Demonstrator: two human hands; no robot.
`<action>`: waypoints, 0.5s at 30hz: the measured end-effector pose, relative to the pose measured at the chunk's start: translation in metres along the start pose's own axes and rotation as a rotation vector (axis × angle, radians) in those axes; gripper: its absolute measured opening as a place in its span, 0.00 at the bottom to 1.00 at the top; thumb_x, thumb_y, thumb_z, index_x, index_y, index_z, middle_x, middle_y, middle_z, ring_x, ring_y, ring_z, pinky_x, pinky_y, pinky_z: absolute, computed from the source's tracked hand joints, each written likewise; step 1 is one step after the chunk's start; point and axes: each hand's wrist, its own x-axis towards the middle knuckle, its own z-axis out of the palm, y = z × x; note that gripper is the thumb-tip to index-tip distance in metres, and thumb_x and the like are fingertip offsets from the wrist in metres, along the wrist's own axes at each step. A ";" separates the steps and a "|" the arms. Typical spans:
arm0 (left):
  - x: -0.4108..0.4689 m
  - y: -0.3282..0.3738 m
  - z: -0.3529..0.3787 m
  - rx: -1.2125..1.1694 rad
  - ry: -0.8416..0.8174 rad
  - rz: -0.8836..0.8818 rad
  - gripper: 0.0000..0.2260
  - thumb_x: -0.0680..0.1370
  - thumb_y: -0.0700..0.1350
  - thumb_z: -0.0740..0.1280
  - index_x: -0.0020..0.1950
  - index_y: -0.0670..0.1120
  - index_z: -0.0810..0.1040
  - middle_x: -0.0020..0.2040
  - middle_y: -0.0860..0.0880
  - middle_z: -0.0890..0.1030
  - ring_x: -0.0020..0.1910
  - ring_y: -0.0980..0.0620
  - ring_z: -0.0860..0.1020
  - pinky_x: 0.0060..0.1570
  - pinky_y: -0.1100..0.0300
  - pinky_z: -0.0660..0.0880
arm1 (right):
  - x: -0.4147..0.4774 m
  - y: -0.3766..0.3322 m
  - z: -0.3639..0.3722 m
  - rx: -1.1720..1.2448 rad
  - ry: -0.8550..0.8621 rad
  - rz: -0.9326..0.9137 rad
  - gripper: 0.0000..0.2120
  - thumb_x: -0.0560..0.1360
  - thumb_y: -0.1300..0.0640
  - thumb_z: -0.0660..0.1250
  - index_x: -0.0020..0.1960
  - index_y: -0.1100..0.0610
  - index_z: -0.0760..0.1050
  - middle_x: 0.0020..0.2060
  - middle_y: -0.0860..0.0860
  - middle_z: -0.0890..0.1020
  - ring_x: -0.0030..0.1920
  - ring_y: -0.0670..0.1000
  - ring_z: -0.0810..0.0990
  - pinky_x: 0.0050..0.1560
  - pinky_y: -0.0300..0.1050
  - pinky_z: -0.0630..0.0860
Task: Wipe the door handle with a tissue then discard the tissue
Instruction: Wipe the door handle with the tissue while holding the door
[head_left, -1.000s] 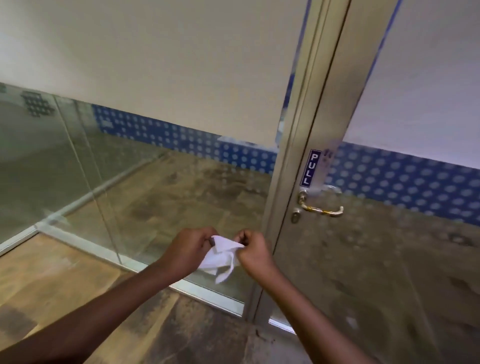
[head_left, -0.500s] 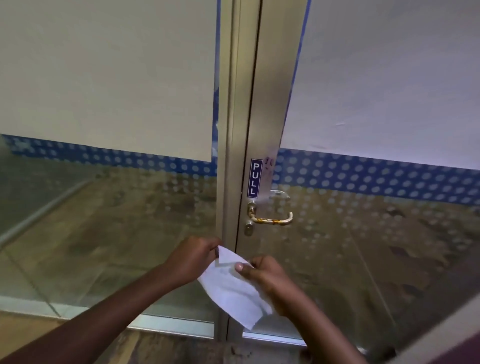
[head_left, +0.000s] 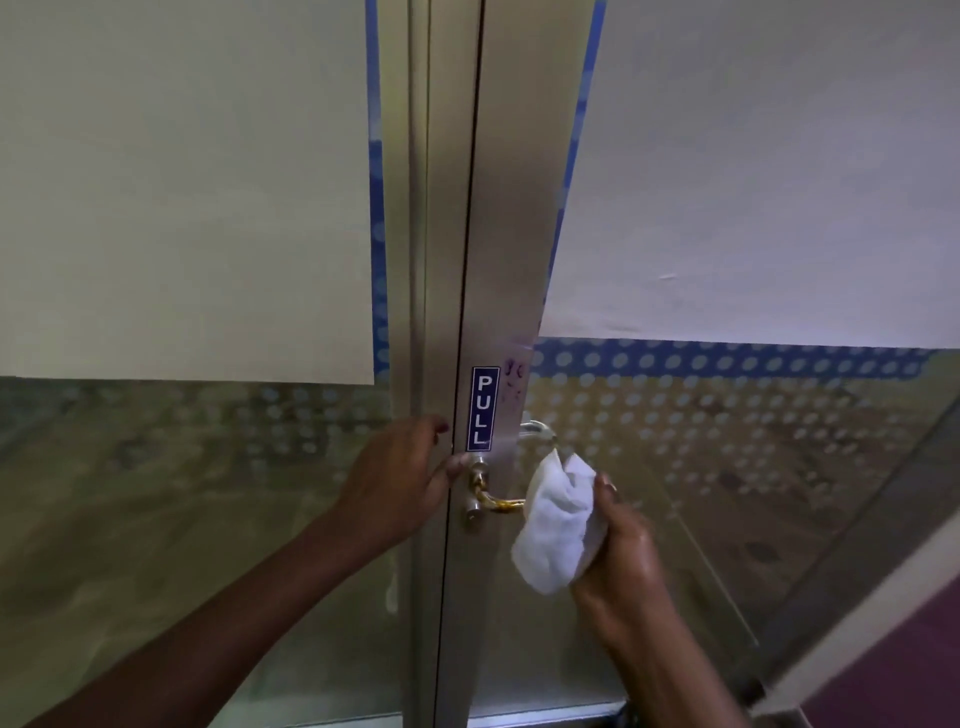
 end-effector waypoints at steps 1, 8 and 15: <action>0.006 -0.002 0.002 0.073 0.038 0.069 0.22 0.77 0.57 0.61 0.59 0.40 0.76 0.48 0.42 0.80 0.46 0.44 0.78 0.44 0.52 0.76 | 0.004 -0.004 0.001 -0.030 0.064 -0.058 0.15 0.77 0.48 0.60 0.47 0.58 0.80 0.41 0.56 0.82 0.40 0.55 0.82 0.43 0.50 0.77; 0.042 -0.021 0.026 0.402 0.229 0.405 0.19 0.77 0.48 0.61 0.58 0.33 0.73 0.55 0.35 0.77 0.58 0.38 0.71 0.61 0.45 0.68 | 0.037 -0.011 0.038 -0.505 0.422 -0.694 0.20 0.80 0.55 0.60 0.30 0.56 0.72 0.27 0.51 0.75 0.28 0.39 0.73 0.30 0.33 0.69; 0.062 -0.040 0.046 0.467 0.341 0.429 0.33 0.74 0.52 0.65 0.70 0.33 0.61 0.73 0.33 0.59 0.74 0.35 0.57 0.73 0.43 0.59 | 0.109 0.015 0.059 -0.990 0.259 -1.274 0.22 0.80 0.54 0.57 0.37 0.68 0.79 0.34 0.61 0.81 0.40 0.54 0.75 0.44 0.39 0.69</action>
